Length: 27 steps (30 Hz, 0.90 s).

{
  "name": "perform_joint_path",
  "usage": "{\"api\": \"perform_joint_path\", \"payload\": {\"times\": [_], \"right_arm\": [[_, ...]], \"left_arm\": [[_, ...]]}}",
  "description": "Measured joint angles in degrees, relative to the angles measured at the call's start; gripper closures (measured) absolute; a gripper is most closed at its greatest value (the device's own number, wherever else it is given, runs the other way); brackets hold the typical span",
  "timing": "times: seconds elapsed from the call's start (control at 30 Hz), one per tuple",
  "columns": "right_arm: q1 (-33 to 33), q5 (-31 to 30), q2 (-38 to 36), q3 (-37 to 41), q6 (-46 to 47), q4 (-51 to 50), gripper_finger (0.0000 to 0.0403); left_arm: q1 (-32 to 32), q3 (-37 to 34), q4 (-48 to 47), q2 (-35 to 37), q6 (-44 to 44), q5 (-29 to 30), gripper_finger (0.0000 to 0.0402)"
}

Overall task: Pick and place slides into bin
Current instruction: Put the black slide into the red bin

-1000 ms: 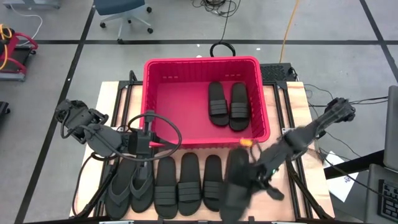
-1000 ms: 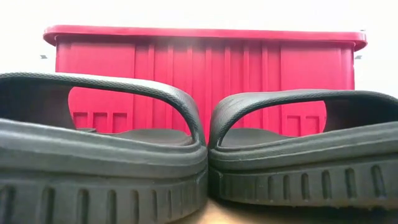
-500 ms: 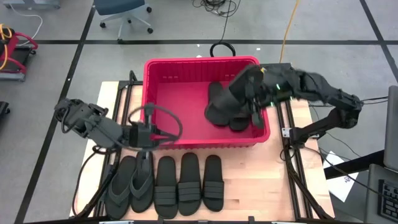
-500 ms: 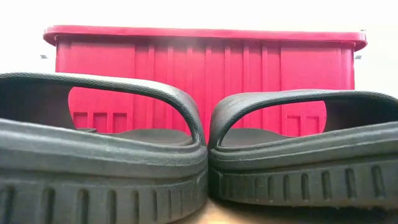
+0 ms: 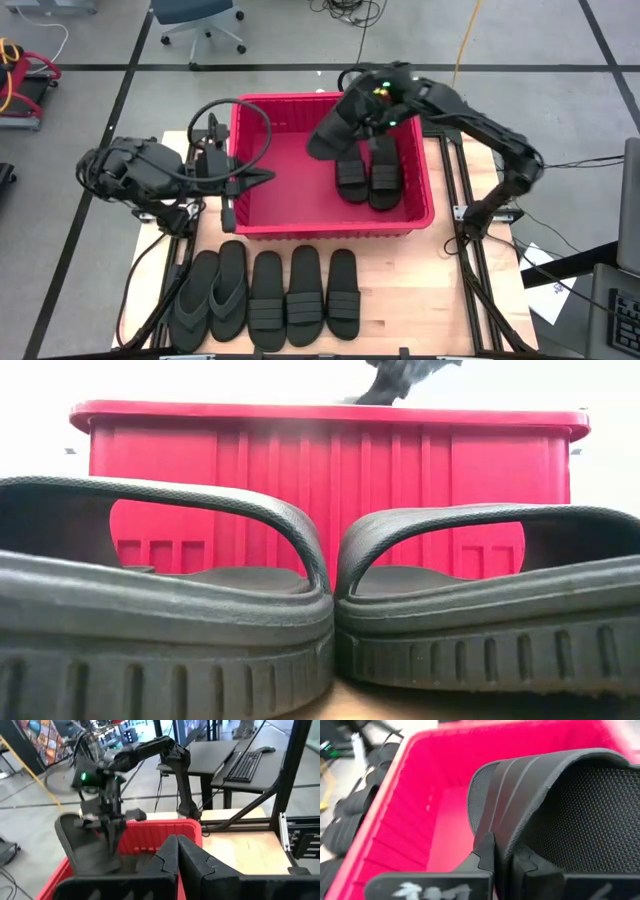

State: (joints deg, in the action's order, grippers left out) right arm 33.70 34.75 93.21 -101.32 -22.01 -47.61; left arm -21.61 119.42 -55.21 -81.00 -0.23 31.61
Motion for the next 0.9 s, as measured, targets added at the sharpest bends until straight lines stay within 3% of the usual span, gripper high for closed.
{"api": "perform_joint_path", "payload": {"times": [0.1,0.3,0.53,0.63,0.77,0.9], "right_arm": [[-0.1,4.4,4.8,0.0,-3.5,-1.7,0.0399],[-3.3,1.1,11.8,0.0,-13.2,-4.3,0.0399],[-5.9,1.5,16.8,-0.1,-23.0,-3.6,0.0401],[-5.7,1.9,19.1,-0.1,-23.7,-2.4,0.0401],[-5.1,7.2,21.4,-0.1,-23.4,-2.3,0.0402],[-5.2,7.3,23.9,-0.1,-23.6,-0.9,0.0402]], "left_arm": [[-0.1,0.0,-2.0,0.2,-1.4,0.0,0.0394],[0.2,0.0,-7.7,0.2,-2.3,0.0,0.0394],[2.7,0.0,-10.7,2.3,-1.5,2.0,0.0394],[3.7,0.0,-12.4,3.7,-2.0,1.7,0.0394],[4.8,0.0,-12.5,5.1,-1.8,1.6,0.0394],[5.4,0.0,-12.7,6.2,-1.8,1.5,0.0394]]}}
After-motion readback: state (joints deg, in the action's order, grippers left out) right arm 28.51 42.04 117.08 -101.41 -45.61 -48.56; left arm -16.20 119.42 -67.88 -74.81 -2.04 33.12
